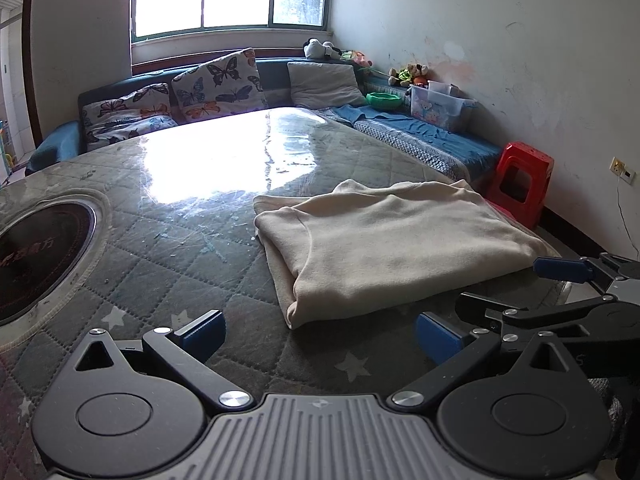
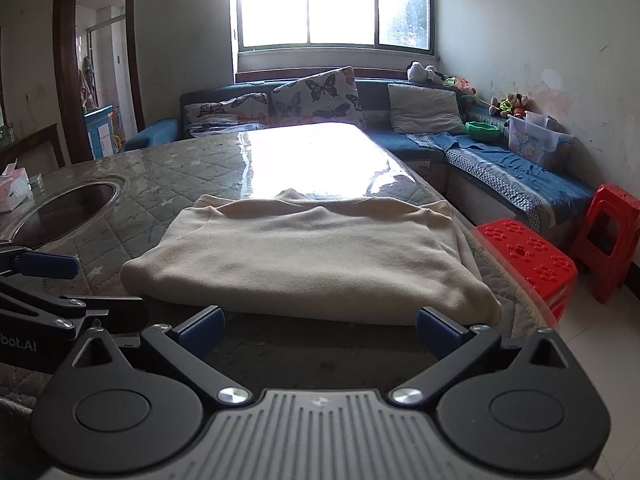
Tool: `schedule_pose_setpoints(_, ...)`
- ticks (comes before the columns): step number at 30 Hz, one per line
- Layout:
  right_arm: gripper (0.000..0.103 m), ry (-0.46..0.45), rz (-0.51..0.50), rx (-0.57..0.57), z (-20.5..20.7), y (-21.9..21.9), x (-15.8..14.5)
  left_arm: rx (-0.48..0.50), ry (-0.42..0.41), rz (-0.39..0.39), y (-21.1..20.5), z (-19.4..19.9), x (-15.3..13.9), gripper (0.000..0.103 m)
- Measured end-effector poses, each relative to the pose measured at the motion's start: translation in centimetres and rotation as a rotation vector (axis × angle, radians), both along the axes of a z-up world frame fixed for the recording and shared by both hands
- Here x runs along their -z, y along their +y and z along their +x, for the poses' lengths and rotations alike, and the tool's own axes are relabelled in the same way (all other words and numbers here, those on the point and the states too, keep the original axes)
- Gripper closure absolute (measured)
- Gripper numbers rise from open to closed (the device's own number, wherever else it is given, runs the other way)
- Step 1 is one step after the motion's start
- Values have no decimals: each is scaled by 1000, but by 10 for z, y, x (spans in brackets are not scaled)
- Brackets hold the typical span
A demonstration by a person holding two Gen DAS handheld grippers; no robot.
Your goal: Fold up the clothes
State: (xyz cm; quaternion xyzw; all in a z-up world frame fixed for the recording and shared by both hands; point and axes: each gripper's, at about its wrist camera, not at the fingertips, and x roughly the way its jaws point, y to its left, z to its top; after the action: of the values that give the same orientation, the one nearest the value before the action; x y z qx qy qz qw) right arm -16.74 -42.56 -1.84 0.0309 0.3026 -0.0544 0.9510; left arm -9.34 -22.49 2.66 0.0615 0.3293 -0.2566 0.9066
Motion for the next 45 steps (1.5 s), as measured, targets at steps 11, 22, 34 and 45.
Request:
schedule_pose_setpoints(11, 0, 23, 0, -4, 7, 0, -2, 9, 19, 10, 0, 5, 2, 0)
schedule_pose_setpoints(22, 0, 35, 2, -12, 15, 0, -5, 19, 20, 15, 0, 9, -3, 0)
schedule_pose_setpoints(34, 0, 43, 8, -11, 22, -2, -8, 25, 31, 30, -1, 16, -2, 0)
schedule_pose_setpoints(45, 0, 48, 7, -7, 25, -3, -9, 33, 41, 33, -2, 19, -3, 0)
